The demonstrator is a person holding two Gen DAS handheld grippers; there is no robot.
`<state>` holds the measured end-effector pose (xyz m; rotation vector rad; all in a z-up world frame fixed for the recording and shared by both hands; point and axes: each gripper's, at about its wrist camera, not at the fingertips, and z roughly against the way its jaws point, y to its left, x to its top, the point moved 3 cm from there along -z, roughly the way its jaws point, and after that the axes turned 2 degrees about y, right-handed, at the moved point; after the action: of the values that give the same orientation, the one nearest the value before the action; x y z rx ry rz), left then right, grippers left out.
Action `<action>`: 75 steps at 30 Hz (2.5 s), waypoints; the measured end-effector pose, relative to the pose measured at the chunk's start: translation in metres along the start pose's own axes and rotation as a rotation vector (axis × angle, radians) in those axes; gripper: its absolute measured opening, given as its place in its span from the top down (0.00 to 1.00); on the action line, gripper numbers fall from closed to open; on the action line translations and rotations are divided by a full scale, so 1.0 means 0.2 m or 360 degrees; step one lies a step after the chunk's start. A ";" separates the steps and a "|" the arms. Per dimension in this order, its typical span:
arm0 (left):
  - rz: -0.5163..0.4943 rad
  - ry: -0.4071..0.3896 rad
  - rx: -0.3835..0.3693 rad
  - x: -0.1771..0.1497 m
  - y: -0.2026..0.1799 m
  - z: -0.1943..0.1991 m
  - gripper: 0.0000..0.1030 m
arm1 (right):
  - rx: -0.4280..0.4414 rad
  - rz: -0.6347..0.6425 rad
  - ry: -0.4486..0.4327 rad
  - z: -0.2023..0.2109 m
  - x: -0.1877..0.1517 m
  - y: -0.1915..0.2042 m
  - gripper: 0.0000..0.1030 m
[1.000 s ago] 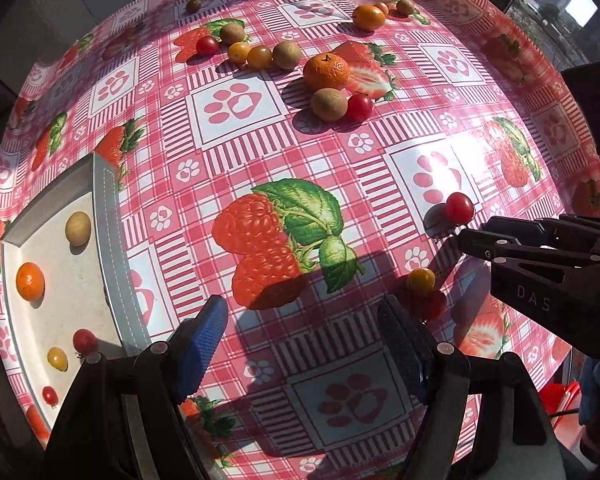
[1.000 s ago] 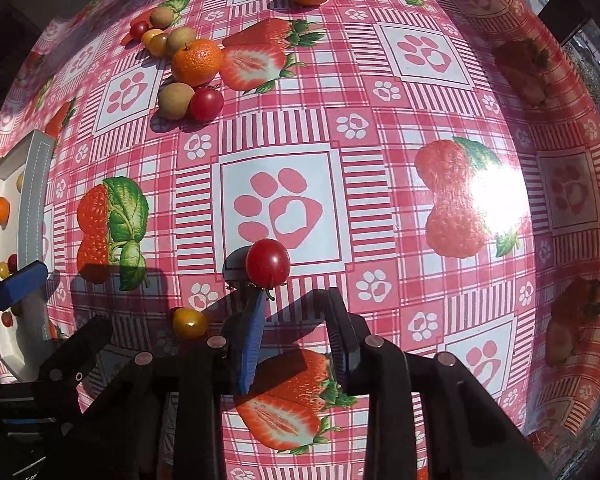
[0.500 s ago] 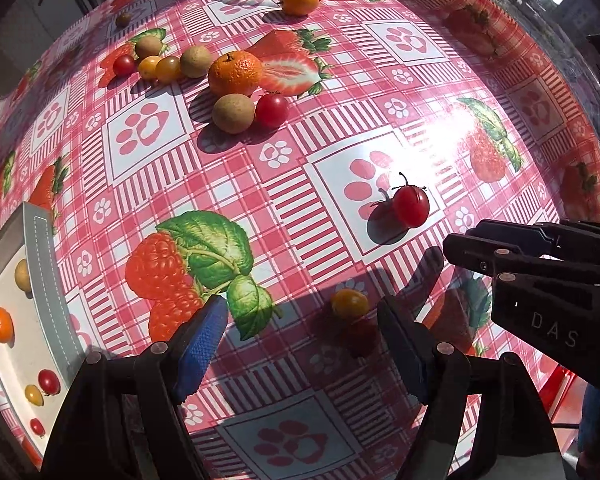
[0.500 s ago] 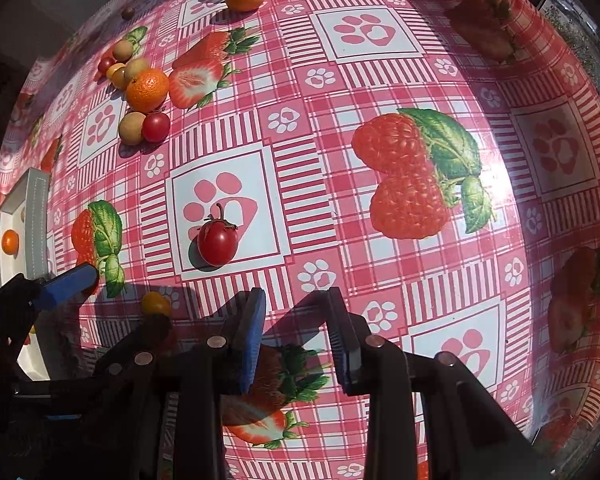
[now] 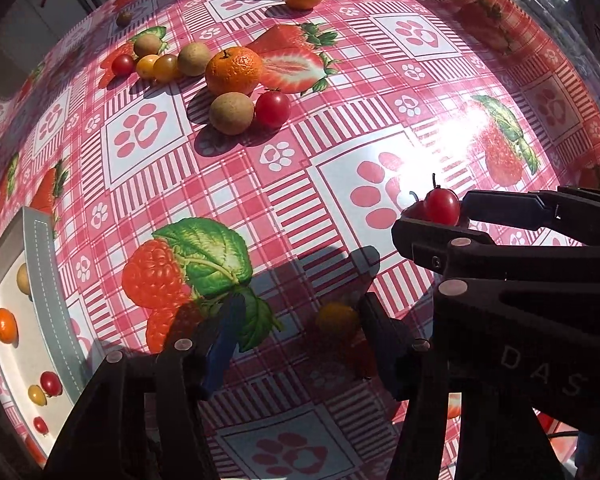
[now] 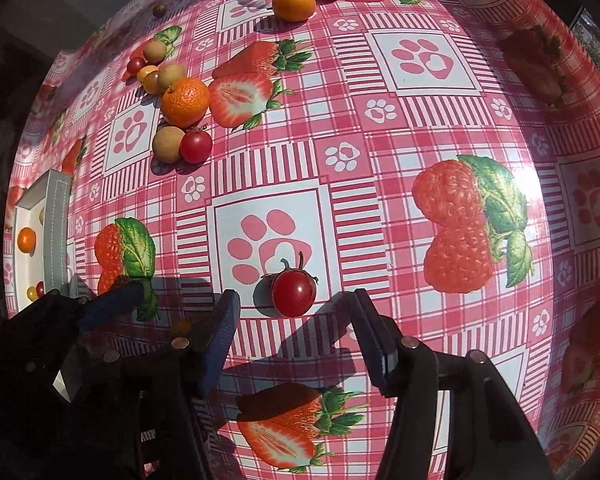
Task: Organize fruits
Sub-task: 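Grasp a red cherry tomato with the right tool while the left moves to a yellow one, then close the left tool on the yellow cherry tomato on the cloth, then carry the yellow and red cherry tomatoes with both tools over the white tray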
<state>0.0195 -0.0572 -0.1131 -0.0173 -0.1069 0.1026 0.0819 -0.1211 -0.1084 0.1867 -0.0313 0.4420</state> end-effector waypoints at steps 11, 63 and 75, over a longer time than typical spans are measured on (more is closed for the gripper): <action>0.0075 0.0011 -0.0196 0.03 0.07 0.07 0.94 | 0.0084 -0.0073 -0.0005 0.05 -0.02 -0.07 0.78; 0.0098 0.0033 -0.0207 -0.03 0.05 0.02 0.81 | 0.0165 -0.0174 0.0011 0.15 -0.19 -0.08 0.78; 0.0198 -0.0061 -0.0232 -0.12 0.28 0.17 0.81 | 0.0169 -0.0080 0.0009 0.19 -0.18 0.05 0.78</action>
<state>-0.0145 -0.0046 -0.0822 -0.1675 -0.1518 0.2196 0.0463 -0.1348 -0.0721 0.2900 0.0026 0.3945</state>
